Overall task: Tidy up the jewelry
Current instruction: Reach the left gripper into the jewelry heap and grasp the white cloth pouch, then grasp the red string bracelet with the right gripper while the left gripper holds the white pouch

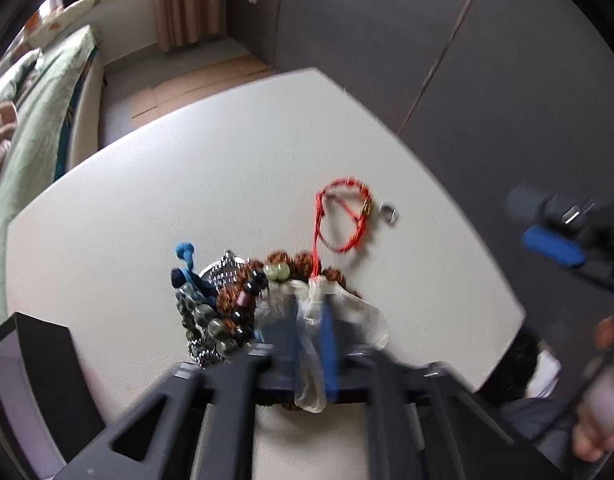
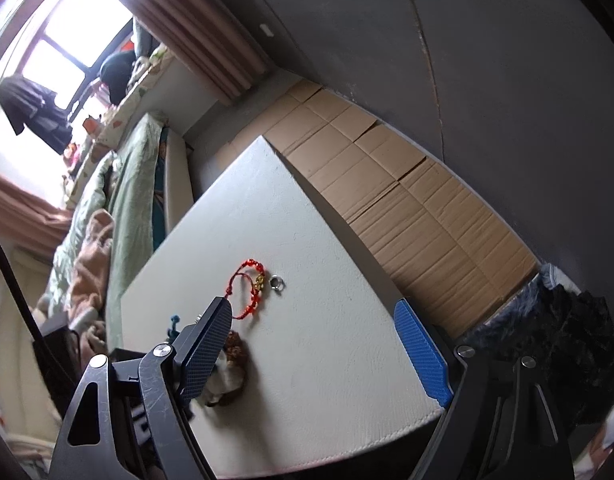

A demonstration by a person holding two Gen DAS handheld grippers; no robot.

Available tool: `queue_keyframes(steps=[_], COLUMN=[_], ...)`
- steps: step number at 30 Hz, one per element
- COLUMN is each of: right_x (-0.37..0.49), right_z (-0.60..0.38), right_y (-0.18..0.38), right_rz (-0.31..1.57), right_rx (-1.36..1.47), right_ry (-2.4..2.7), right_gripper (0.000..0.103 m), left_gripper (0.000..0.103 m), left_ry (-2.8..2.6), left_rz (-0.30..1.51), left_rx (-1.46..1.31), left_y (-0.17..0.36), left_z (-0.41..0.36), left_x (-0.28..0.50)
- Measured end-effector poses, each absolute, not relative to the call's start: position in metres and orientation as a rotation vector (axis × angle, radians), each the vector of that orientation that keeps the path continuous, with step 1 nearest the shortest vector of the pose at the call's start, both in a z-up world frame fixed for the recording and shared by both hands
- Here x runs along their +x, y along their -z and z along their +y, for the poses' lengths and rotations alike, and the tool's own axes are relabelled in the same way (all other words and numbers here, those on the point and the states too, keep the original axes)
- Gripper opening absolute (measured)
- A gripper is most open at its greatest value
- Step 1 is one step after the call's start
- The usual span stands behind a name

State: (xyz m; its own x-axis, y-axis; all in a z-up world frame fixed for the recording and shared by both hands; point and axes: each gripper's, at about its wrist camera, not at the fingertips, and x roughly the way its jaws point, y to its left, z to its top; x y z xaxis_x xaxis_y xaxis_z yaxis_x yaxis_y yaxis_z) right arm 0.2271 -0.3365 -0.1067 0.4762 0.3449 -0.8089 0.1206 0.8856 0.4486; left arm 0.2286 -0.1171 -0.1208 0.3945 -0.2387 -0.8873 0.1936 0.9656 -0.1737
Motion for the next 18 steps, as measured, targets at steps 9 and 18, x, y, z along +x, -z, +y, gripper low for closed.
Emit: queue_keyframes(steps=[9,18], right_x=[0.243,0.263], right_z=[-0.315,-0.289], right_y=[0.125,0.142], right_rz=[1.128,1.190], right_rx=[0.486,0.509], right_ry=[-0.217,-0.254], right_gripper=[0.082,0.054], left_gripper=[0.001,0.001], left_ry=[0.312,0.260], left_rz=[0.977,0.934], left_rx=[-0.146,-0.238], left_y=[0.082,0.070], left_z=[-0.089,-0.049], left_x=[0.225,0.228])
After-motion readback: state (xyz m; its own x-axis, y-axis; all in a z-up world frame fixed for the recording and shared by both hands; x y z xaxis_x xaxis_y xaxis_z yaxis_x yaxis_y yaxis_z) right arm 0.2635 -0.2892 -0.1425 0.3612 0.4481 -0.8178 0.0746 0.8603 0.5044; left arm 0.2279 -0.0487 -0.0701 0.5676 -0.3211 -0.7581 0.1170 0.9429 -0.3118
